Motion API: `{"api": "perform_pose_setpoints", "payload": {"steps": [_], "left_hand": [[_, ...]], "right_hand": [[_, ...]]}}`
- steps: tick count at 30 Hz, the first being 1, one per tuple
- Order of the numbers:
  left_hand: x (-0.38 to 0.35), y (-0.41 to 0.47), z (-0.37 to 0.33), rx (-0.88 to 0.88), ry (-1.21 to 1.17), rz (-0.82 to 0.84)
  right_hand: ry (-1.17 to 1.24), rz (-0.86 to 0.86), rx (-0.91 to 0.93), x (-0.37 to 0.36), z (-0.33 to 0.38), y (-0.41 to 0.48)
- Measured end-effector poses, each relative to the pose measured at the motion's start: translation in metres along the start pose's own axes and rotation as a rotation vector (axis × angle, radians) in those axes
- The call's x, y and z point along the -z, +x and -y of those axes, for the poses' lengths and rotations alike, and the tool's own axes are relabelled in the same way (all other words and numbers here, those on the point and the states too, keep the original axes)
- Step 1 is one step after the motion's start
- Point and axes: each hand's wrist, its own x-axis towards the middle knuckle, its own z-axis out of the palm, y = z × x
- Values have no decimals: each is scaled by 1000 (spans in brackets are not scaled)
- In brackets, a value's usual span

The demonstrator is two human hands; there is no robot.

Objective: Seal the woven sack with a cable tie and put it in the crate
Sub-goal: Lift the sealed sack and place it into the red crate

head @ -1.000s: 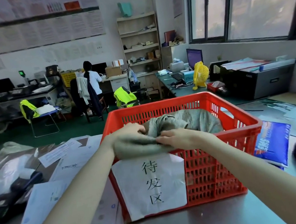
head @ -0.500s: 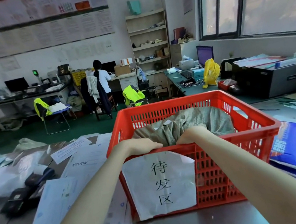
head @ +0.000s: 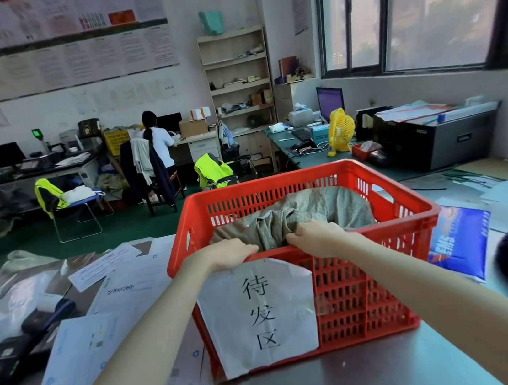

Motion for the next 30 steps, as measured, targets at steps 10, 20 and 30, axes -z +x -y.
{"api": "perform_pose_setpoints", "payload": {"steps": [10,20,30], "left_hand": [[-20,-61,-15,-35,-200,-532],[-55,-126,-41,-115,-1045,-565],[-47,-166,-59,-159,-1251,-535]], "right_hand": [[111,-408,240,-17,-26,-65],[1020,-285,37,-24,-35,-130],[1397,-37,44,21,-39,-173]]}}
